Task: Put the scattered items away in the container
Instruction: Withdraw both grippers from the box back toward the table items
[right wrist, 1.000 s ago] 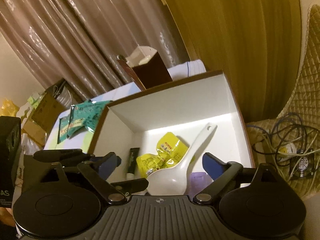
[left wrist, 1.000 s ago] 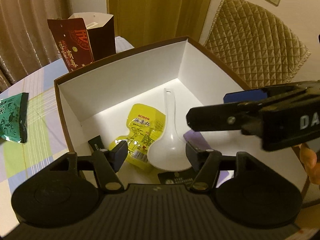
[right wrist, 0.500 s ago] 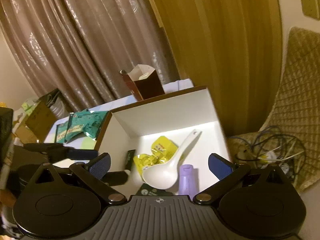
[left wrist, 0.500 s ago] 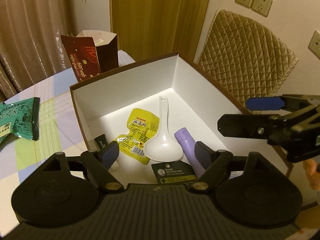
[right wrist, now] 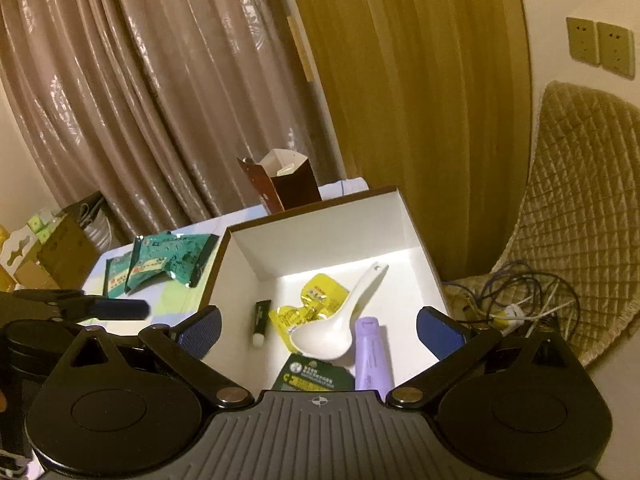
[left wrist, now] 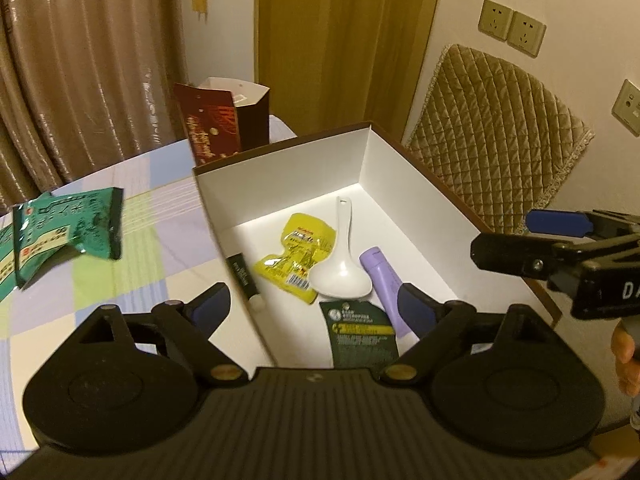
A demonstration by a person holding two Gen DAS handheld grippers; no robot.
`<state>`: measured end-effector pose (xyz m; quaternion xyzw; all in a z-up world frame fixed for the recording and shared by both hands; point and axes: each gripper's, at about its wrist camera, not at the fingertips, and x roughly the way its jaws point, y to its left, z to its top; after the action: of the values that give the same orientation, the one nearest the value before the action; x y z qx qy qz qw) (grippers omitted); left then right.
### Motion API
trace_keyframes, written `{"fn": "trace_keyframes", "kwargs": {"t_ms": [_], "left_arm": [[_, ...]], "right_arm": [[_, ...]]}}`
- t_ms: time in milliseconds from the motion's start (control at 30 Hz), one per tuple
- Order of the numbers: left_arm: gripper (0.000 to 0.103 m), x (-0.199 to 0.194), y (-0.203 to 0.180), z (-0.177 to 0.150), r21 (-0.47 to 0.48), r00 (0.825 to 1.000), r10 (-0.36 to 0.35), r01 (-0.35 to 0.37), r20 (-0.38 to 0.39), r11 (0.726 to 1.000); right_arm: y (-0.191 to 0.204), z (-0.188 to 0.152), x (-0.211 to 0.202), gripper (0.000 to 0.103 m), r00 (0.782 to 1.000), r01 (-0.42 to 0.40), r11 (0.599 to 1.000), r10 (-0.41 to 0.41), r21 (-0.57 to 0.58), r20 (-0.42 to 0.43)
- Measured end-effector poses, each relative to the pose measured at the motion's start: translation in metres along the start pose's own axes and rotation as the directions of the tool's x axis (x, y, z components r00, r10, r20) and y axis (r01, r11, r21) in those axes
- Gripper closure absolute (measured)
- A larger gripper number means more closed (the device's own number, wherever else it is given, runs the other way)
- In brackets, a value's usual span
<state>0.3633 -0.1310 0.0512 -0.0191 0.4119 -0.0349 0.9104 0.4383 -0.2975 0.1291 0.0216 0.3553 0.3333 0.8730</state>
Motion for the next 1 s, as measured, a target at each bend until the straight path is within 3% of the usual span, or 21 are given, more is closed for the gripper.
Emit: {"fn": "trace_keyframes", "kwargs": {"t_ms": [500,800,1000], "left_arm": [[0.015,-0.083,0.025,-0.054,-0.052,0.998,0.019,-0.016,0.064,0.999],[0.015,-0.125,0.032,-0.089,-0.036,0.995,0.017,-0.013,0.094,0.999],[0.015,-0.140,0.041,-0.112,-0.033,0.997,0.018,-0.015,0.079,0.999]], "right_arm": [[0.046,-0.048,-0.047,0.002,0.997,0.068,0.998,-0.068,0.001,0.037],[0.074,-0.075,-0.071,0.002,0.991,0.112,0.994,-0.112,0.002,0.072],[0.089,-0.092,-0.081,0.002,0.989,0.131,0.991,-0.128,-0.038,0.073]]}}
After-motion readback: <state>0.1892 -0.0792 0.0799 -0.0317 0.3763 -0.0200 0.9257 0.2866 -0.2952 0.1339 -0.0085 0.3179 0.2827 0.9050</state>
